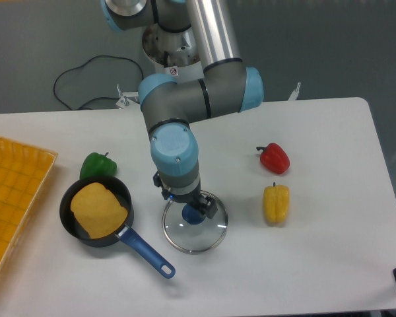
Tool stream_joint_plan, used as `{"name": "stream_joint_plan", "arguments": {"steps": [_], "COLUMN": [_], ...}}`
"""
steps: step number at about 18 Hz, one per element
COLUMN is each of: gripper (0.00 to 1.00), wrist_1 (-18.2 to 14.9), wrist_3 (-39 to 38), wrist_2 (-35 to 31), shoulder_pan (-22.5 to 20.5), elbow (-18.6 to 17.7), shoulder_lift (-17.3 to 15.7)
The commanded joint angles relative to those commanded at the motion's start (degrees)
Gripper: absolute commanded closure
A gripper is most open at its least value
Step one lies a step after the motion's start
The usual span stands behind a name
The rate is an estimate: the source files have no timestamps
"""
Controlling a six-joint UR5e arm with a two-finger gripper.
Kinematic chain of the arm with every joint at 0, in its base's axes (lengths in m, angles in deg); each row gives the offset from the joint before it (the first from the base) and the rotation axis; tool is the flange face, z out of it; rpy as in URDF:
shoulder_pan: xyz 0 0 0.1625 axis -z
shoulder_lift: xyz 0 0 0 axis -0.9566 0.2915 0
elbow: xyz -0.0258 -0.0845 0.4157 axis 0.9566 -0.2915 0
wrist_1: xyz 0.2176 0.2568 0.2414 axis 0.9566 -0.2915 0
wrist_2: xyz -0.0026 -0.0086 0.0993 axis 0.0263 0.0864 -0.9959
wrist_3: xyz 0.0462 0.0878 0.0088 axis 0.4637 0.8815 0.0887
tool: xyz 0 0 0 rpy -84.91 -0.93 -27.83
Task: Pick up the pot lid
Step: 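Move the gripper from the black saucepan to above the glass lid's blue knob, then lower the gripper around the blue knob of the glass lid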
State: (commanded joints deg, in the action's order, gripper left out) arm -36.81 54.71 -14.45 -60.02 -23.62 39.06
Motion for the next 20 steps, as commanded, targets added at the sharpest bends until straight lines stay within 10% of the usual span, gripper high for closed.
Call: {"name": "stream_joint_plan", "arguments": {"steps": [12,20], "gripper": [0.0,0.0], "wrist_1": [4.3,10.9], "wrist_3": [6.2,4.6], "wrist_2": [0.4,0.5], "shoulder_pan": [-1.7,-1.6], "elbow": [1.0,-4.6], "shoulder_lift": [2.6,2.1]}}
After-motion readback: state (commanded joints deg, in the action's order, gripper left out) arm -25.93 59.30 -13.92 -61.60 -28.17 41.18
